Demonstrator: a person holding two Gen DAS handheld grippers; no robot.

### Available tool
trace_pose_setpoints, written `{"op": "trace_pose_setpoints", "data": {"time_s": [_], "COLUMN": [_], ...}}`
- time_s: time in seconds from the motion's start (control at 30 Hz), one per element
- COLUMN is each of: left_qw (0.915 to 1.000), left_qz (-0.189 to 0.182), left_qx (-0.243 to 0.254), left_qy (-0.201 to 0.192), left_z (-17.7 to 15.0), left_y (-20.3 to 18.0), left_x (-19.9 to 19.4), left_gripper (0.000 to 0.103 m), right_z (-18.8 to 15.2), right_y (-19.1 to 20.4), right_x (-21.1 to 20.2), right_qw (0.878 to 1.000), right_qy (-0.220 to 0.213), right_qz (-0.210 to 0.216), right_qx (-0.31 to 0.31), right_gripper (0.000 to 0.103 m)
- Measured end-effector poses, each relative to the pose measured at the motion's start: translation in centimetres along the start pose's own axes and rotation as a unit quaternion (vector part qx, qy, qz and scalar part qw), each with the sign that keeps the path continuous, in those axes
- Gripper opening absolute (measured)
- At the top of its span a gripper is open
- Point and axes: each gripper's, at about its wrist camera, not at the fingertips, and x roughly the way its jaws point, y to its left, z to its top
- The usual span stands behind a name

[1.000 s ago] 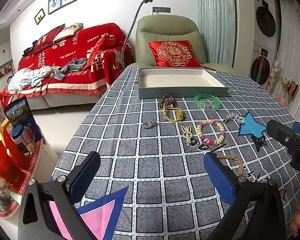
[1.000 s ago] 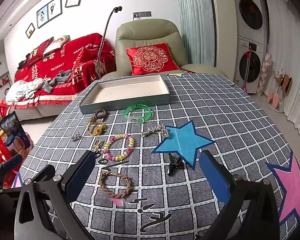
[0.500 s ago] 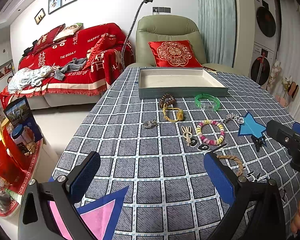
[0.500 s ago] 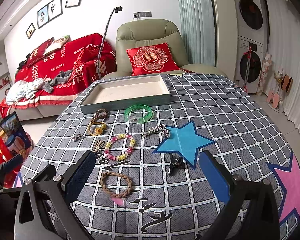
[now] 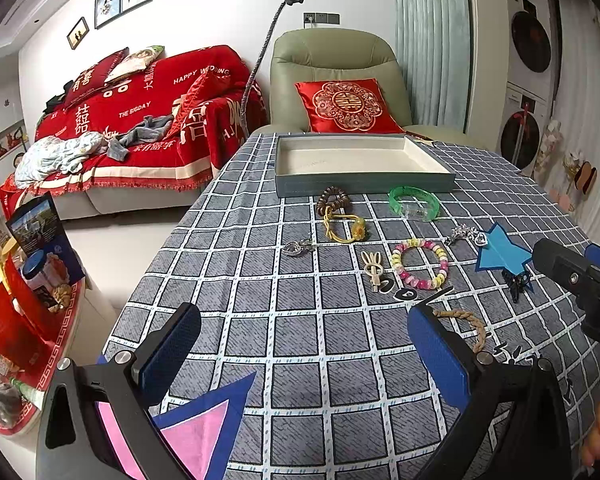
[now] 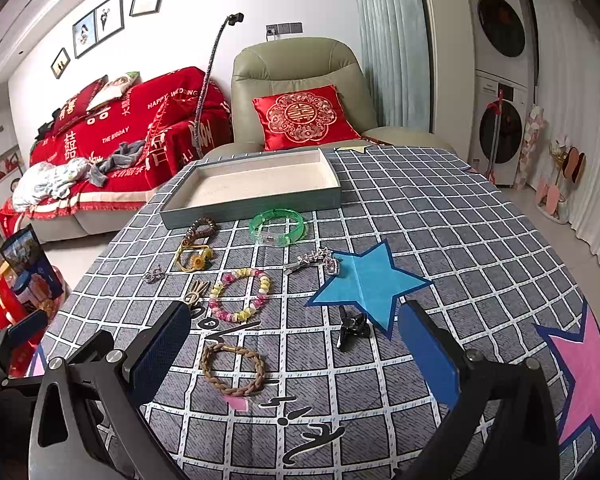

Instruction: Organize jewelry

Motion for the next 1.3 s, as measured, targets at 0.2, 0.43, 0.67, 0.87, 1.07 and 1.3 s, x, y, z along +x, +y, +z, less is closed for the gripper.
{"op": "trace_pose_setpoints", "data": {"time_s": [0.2,0.43,0.67,0.87,1.07,1.3], "left_qw": [1.0000,0.9997,0.9979,0.9936,0.9864,0.9823], "left_qz": [-0.002,-0.011,-0.032,-0.050,-0.085,-0.089], "left_qx": [0.002,0.005,0.003,0.008,0.022,0.039], "left_qy": [0.002,0.019,0.057,0.100,0.139,0.160], "left_z": [-0.2,-0.1,0.4,1.3,2.2,3.1], "left_y": [-0.2,-0.4,0.1,0.3,-0.9,-1.9], "left_x": [0.0,0.6,2.4,5.1,8.0,10.7], "left_gripper": [0.103,0.103,0.103,0.103,0.103,0.102], "right_z": [0.0,-0.2,-0.4,-0.3,0.1,-0.3], "right_y": [-0.1,-0.7,-2.2,-3.9,-5.3,-5.8], "right_x": [0.1,0.7,1.8,3.7,6.1,8.7], "right_qw": [1.000,1.000,0.999,0.995,0.990,0.985], "right_qy": [0.001,0.011,0.042,0.084,0.123,0.159], "right_qz": [0.000,-0.002,-0.020,-0.042,-0.053,-0.060], "right_qx": [0.001,0.005,0.017,0.030,0.039,0.041], "right_gripper": [0.103,0.103,0.103,0.103,0.103,0.103]}}
